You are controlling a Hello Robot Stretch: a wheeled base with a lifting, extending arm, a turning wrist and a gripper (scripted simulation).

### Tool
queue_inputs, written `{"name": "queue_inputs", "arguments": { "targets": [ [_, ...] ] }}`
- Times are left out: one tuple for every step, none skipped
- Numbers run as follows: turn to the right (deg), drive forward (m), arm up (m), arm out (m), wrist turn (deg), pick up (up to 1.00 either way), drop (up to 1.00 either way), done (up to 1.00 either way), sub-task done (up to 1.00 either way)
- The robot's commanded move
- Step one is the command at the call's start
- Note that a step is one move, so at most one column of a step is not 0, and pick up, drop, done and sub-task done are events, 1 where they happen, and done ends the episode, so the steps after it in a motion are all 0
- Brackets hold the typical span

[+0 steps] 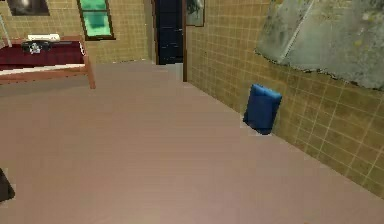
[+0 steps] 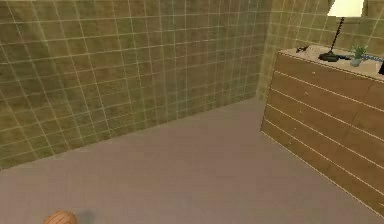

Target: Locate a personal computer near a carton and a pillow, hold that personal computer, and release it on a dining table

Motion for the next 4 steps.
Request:
{"name": "queue_inputs", "arguments": {
  "targets": [
    [-18.0, 0.00, 0.00, 0.00, 0.0, 0.00, 0.00, 0.00, 0.00],
    [0.0, 1.00, 0.00, 0.00, 0.0, 0.00, 0.00, 0.00, 0.00],
    [0.0, 1.00, 0.00, 0.00, 0.0, 0.00, 0.00, 0.00, 0.00],
    [0.0, 1.00, 0.00, 0.00, 0.0, 0.00, 0.00, 0.00, 0.00]
  ]
}}
